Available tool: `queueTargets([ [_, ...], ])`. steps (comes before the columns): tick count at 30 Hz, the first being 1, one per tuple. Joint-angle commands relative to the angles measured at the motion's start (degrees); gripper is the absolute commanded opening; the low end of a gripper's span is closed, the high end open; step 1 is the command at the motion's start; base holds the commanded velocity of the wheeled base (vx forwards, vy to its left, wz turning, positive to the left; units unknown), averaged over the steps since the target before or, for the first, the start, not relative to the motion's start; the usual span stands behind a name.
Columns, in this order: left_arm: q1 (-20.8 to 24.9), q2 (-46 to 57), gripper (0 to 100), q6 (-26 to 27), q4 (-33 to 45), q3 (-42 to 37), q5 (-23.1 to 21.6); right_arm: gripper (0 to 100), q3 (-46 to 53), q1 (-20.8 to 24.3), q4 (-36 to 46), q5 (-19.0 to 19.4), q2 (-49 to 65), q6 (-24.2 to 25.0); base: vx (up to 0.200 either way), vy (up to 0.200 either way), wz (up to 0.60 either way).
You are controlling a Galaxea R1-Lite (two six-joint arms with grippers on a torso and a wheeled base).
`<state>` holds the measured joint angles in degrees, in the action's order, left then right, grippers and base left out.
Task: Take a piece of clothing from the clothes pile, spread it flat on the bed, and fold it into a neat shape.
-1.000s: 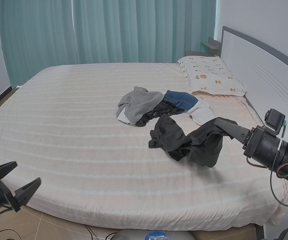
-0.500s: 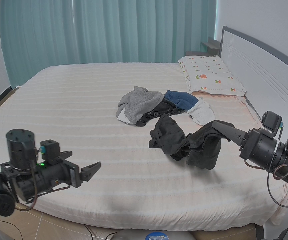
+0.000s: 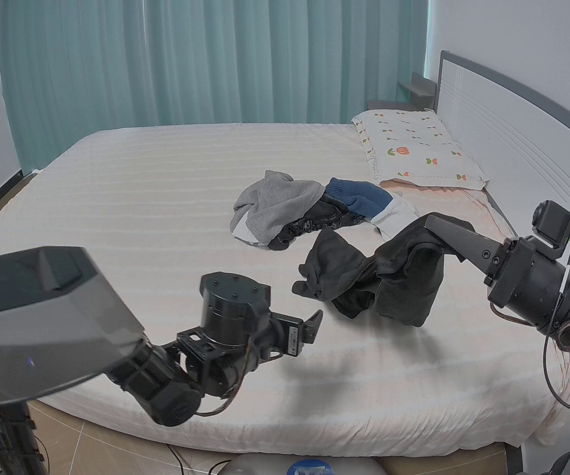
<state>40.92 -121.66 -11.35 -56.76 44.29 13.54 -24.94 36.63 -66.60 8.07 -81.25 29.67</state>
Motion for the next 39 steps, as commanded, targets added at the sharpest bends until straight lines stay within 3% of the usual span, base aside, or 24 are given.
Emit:
queueTargets([
  [1,2.1,-8.0,100,-0.3,-2.0,4.5,1.1,0,-0.5,2.0,-0.1,-0.1,1.1,-0.5,0.000,0.000,0.00],
  [20,-1.2,-13.8,100,-0.7,-3.8,13.2,0.3,0,-0.8,4.6,-0.1,0.3,5.3,-1.6,0.000,0.000,0.00],
  [27,-3.2,-18.3,100,-4.1,-3.7,17.6,0.3,0,-1.0,4.4,-0.1,0.5,5.4,-1.5,0.000,0.000,0.00],
  [31,-5.1,-25.5,100,-4.4,-2.2,29.2,0.3,0,-1.0,3.9,-0.2,0.6,5.0,-1.2,0.000,0.000,0.00],
  [39,-5.1,-30.5,100,-4.6,4.8,38.8,0.3,0,-1.1,0.5,-0.2,0.8,3.1,-0.9,0.000,0.000,0.00],
])
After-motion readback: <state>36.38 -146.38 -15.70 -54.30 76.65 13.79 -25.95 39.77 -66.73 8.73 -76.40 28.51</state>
